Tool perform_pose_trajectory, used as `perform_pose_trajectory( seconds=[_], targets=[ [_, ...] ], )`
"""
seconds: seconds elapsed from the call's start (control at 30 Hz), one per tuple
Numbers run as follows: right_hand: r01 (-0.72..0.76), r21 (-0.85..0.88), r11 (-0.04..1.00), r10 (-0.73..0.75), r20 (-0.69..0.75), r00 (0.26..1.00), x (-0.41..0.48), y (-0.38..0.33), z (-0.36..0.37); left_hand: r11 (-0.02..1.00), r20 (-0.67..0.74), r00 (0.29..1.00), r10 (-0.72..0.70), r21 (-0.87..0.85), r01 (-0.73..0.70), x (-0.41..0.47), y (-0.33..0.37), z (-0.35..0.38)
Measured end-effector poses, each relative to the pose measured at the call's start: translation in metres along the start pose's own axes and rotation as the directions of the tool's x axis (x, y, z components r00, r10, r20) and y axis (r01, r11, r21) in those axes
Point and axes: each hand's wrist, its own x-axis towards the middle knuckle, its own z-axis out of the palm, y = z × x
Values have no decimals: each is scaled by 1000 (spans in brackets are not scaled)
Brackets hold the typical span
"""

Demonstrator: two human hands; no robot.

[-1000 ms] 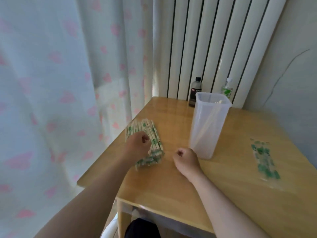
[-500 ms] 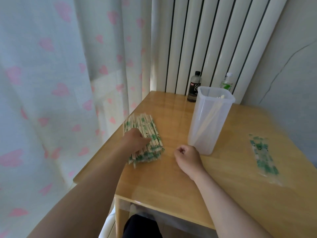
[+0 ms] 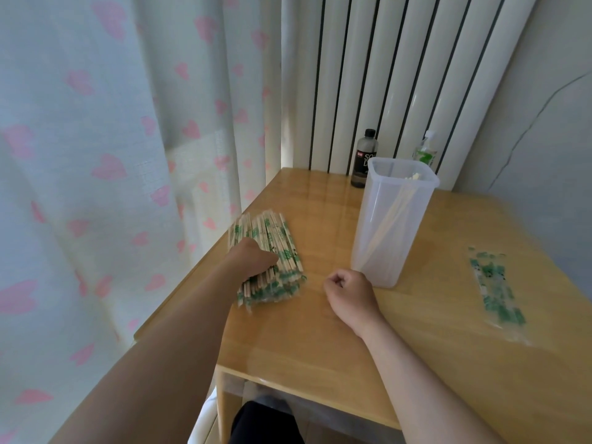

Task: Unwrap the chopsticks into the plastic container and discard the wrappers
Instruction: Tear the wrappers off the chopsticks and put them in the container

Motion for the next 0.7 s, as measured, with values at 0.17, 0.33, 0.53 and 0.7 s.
perform_pose_trajectory(
  seconds=[0.17, 0.33, 0.53, 0.7],
  targets=[
    [2, 15, 1000, -2, 5, 1000, 0, 1, 0, 999, 41, 999, 21, 37, -22, -1, 3, -1],
    [7, 13, 1000, -7, 9, 1000, -1, 1, 0, 1000, 73, 997, -3, 13, 2, 1, 2, -4],
    [16, 5, 1000, -16, 9, 1000, -3, -2, -1, 995, 111, 992, -57, -69, 65, 8, 0, -6],
    [12, 0, 1000, -12, 10, 1000, -4, -3, -1, 996, 118, 991, -67, -53, 74, 7, 2, -6]
  ],
)
